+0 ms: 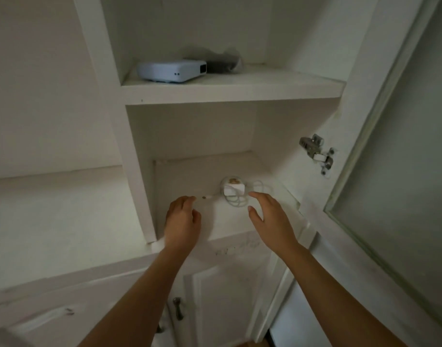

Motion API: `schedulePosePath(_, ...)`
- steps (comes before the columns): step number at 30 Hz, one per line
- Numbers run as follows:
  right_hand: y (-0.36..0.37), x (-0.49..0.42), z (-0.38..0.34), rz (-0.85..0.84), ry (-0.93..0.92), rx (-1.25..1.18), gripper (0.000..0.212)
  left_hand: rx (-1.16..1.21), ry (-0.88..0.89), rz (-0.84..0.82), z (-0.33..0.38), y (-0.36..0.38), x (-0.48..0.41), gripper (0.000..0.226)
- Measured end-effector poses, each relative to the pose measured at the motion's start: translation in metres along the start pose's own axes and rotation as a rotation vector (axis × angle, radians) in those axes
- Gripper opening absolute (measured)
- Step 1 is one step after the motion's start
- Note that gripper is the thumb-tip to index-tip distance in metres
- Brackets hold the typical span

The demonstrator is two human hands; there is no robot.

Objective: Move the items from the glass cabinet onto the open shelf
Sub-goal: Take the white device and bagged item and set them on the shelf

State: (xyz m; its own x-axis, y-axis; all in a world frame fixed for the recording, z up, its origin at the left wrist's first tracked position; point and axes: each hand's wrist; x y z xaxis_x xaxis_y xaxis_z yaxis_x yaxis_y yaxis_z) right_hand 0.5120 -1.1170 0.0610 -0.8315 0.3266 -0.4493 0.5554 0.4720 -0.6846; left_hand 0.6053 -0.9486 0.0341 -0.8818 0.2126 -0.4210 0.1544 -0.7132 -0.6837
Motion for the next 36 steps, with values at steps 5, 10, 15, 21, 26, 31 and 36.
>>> schedulePosePath(5, -0.003, 0.002, 0.008, -0.045, -0.049, -0.047, 0.037, -0.078, -0.011, 0.000, 0.005, 0.001, 0.002, 0.035)
schedulePosePath(10, -0.014, -0.006, 0.005, -0.012, -0.089, -0.113, 0.035, -0.105, 0.035, 0.051, 0.014, -0.003, 0.001, 0.033)
schedulePosePath(15, -0.025, -0.014, -0.008, 0.012, -0.150, -0.158, 0.034, -0.076, 0.127, 0.212, 0.034, -0.023, -0.005, 0.030)
schedulePosePath(21, -0.044, -0.027, -0.034, 0.099, -0.215, -0.185, 0.034, -0.013, 0.343, 0.547, 0.076, -0.075, -0.016, 0.029)
schedulePosePath(26, -0.077, -0.040, -0.072, 0.237, -0.352, -0.211, 0.038, 0.052, 0.520, 0.782, 0.120, -0.122, -0.035, 0.031)
schedulePosePath(31, -0.104, -0.060, -0.103, 0.341, -0.479, -0.189, 0.041, 0.007, 0.402, 0.676, 0.151, -0.156, -0.067, 0.044)
schedulePosePath(36, -0.118, -0.086, -0.121, 0.380, -0.498, -0.111, 0.035, -0.192, 0.118, 0.423, 0.162, -0.172, -0.096, 0.052)
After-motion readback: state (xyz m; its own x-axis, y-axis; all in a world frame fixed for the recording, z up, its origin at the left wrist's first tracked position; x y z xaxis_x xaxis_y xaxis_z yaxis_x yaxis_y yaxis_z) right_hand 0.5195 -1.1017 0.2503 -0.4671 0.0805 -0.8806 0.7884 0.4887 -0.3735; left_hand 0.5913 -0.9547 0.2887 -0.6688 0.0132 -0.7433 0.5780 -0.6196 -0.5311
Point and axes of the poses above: each hand's wrist, its own x-axis away from the middle knuckle, its own y-axis out of the palm, z = x × y, and after that the axes turned 3 degrees about z, right-handed
